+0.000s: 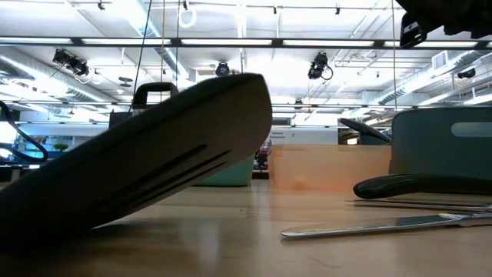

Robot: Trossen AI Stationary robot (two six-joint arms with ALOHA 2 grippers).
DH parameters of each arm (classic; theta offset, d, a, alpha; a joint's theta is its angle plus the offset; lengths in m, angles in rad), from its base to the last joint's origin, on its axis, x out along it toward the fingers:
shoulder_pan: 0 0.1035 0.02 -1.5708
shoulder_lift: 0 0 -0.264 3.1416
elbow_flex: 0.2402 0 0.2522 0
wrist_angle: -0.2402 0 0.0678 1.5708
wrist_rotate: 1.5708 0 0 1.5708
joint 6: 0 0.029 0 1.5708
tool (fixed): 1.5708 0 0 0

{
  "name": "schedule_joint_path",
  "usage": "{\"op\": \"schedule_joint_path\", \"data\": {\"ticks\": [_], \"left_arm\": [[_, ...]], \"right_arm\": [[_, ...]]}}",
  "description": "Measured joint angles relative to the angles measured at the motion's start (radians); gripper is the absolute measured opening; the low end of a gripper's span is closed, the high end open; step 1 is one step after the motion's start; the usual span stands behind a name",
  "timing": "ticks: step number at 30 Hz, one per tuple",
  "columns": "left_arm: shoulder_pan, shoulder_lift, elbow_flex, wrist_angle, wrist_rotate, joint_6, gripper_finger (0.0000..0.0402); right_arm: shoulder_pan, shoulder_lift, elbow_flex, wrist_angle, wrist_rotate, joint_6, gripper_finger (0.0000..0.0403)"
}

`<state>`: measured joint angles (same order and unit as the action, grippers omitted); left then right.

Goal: Pick & Place Kitchen Items
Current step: Put the black spatula into the green bin

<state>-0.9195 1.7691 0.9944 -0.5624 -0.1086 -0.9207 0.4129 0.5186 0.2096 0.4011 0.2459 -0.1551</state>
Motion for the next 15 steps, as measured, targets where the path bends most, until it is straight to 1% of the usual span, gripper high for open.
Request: {"op": "schedule_joint_path", "data": {"ticks": [3,8,11,15], "left_arm": [[-0.003,0.003,0.0,-0.007,-0.056,-0.004,0.0244],[-0.001,0.016,0.0,-0.014,-0.075,-0.003,0.0211],[-0.002,0.026,0.0,-0.022,-0.065,0.0,0.0172],[-0.002,0.025,-0.002,-0.031,-0.058,0.009,0.0101]], "right_arm": [[0.0,0.0,0.0,0.0,0.008,0.0,0.0009],[0.0,0.0,0.0,-0.003,0.016,0.007,0.0009],[0.0,0.0,0.0,-0.006,0.016,0.012,0.0009],[0.0,0.0,0.0,-0.006,0.016,0.013,0.0009]]}}
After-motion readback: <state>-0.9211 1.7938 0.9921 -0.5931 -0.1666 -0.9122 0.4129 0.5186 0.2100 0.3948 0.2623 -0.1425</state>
